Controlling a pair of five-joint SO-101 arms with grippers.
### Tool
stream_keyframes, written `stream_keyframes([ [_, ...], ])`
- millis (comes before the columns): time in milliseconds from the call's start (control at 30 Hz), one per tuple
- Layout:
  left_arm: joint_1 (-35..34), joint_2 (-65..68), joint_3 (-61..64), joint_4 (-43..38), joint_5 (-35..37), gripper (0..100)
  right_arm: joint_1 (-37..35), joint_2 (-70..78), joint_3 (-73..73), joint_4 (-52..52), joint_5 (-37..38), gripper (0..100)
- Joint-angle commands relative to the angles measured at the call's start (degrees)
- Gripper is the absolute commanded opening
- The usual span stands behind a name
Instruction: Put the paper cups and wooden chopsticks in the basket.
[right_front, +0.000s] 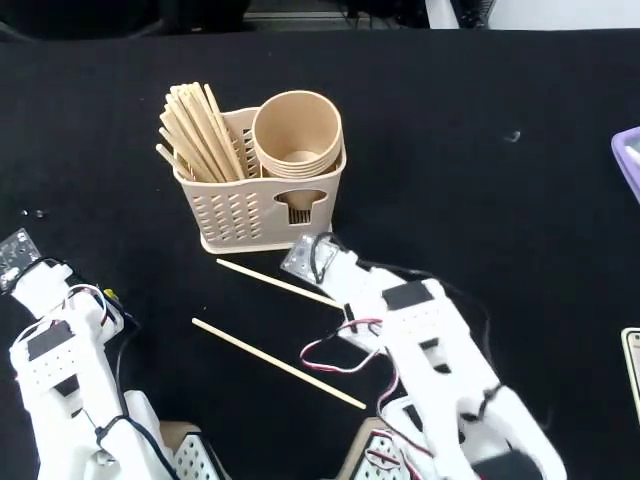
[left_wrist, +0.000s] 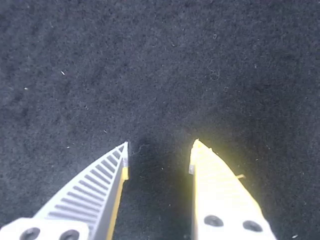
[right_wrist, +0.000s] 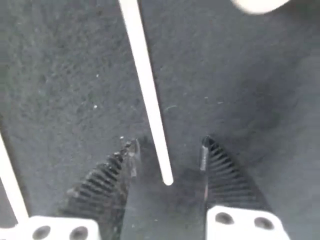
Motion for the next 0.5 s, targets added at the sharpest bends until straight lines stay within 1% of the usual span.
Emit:
stream_keyframes([
  [0, 0.1, -0.6, -1.1, -0.4, -0.4, 21, -0.7, 4.0, -0.7, -2.4, 0.6, 19.7],
  [67, 0.1, -0.6, -1.1, -0.4, -0.4, 21, -1.1, 4.5, -0.7, -2.3, 0.7, 16.4],
  [167, 0.1, -0.6, -1.1, -0.4, -0.4, 21, -1.1, 3.4, -0.2, -1.8, 2.5, 3.1],
  [200, 0.1, -0.6, -1.1, -0.4, -0.4, 21, -1.1, 2.7, -0.2, -0.8, 3.3, 0.5],
  [233, 0.1, -0.6, -1.1, -0.4, -0.4, 21, -1.1, 1.8, -0.2, 1.1, 4.1, 2.1],
  [300, 0.1, -0.6, -1.1, -0.4, -0.4, 21, -1.3, -1.0, -0.7, 6.3, 5.3, 0.8],
  [467, 0.1, -0.7, -1.1, -0.4, -0.4, 21, -4.8, -12.5, -1.0, 19.5, 5.9, 1.1],
])
